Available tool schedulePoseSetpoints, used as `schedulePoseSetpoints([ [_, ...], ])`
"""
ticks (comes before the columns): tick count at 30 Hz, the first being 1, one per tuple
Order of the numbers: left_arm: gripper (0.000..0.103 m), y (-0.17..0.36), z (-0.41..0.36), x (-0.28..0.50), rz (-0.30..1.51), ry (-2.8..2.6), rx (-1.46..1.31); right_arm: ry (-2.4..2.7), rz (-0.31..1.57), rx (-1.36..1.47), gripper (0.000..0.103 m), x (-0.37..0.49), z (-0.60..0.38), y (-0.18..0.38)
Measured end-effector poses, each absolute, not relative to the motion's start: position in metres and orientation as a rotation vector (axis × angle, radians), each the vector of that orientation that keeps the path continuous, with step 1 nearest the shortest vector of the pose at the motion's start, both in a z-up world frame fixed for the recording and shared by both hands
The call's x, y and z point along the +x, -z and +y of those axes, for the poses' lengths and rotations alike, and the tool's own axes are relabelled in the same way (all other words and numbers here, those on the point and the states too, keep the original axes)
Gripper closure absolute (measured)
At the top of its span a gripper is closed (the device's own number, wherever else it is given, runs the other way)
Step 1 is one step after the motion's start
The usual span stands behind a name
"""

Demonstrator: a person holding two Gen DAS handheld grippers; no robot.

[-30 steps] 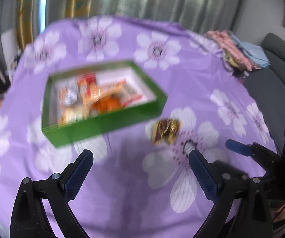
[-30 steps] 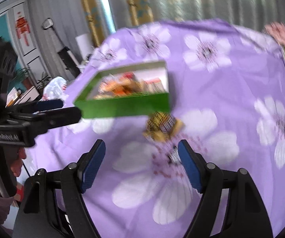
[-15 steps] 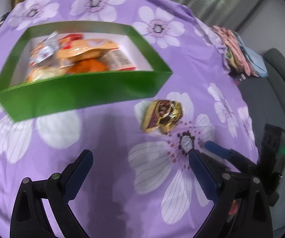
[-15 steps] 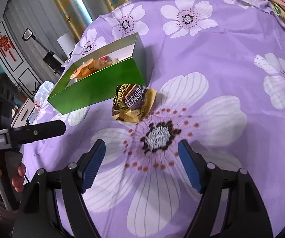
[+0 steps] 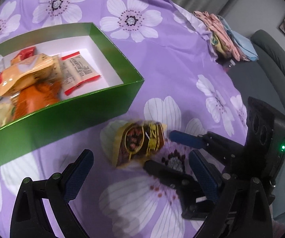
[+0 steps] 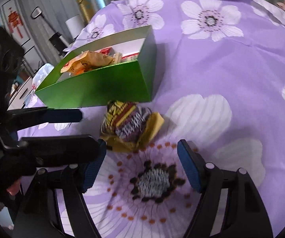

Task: Organize snacks
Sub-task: 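Close the left tool on the gold-wrapped black sesame candy, then carry the candy over the box and open the left tool to drop it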

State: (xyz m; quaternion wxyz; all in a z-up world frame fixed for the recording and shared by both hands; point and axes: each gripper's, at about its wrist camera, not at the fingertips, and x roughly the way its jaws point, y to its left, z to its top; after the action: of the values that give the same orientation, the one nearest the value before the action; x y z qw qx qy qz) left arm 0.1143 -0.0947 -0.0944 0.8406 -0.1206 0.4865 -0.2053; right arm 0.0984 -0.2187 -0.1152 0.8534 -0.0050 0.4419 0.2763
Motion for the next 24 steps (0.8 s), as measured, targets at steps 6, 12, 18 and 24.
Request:
schedulePoseSetpoints([
  [6, 0.031, 0.103, -0.103, 0.126, 1.053, 0.455, -0.236, -0.672, 0.953, 0.003, 0.044, 0.115, -0.209, 0.12],
  [12, 0.042, 0.102, -0.106, 0.129, 1.05, 0.452, -0.205, -0.7, 0.945, -0.022, 0.057, 0.113, -0.199, 0.12],
  [18, 0.043, 0.085, -0.109, 0.119, 1.006, 0.467, -0.183, -0.683, 0.91, -0.021, 0.059, 0.104, -0.198, 0.108],
  [24, 0.043, 0.043, -0.106, 0.104, 0.896, 0.482, -0.154, -0.668, 0.83, -0.058, 0.059, 0.089, -0.194, 0.072],
])
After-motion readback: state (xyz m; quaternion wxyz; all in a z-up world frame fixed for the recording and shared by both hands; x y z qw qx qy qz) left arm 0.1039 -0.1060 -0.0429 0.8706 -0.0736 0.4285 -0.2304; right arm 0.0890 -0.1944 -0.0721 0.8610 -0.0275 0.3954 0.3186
